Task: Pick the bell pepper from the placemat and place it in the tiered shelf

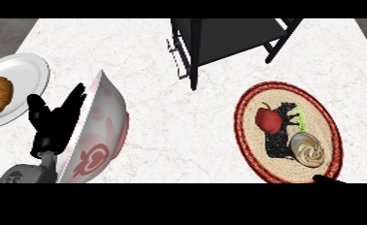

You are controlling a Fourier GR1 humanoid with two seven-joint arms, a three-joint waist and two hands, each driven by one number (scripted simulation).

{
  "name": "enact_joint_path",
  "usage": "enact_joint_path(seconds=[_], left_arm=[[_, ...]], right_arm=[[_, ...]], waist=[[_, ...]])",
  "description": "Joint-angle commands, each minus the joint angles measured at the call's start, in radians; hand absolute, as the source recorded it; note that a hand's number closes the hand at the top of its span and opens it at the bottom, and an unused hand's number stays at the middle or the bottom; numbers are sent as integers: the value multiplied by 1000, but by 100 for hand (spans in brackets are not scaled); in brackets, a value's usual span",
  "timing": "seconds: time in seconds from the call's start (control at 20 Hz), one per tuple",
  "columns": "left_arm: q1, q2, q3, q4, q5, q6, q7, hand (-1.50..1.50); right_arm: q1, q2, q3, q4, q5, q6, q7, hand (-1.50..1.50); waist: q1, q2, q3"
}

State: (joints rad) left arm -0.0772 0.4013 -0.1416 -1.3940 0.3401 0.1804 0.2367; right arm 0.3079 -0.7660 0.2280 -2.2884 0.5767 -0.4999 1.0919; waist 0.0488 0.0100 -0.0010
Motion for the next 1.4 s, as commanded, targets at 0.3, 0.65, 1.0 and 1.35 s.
enact_joint_path(seconds=[0.3, 0.65, 1.0, 1.35], left_arm=[[-19, -39, -15, 51, 9, -33, 12, 0], [-20, -58, -15, 53, -4, -12, 22, 0], [17, -32, 8, 27, 4, -28, 34, 0], [19, -80, -11, 40, -40, 24, 30, 0]], right_arm=[[-298, 161, 131, 212, 121, 221, 325, -150], [-427, 316, 163, 350, 209, 344, 396, -150], [-495, 488, 138, 495, 388, 388, 396, -150], [-554, 676, 128, 592, 539, 431, 377, -150]], waist=[[2, 4, -4], [-15, 0, -5], [-34, -8, -2], [-48, -9, -1]])
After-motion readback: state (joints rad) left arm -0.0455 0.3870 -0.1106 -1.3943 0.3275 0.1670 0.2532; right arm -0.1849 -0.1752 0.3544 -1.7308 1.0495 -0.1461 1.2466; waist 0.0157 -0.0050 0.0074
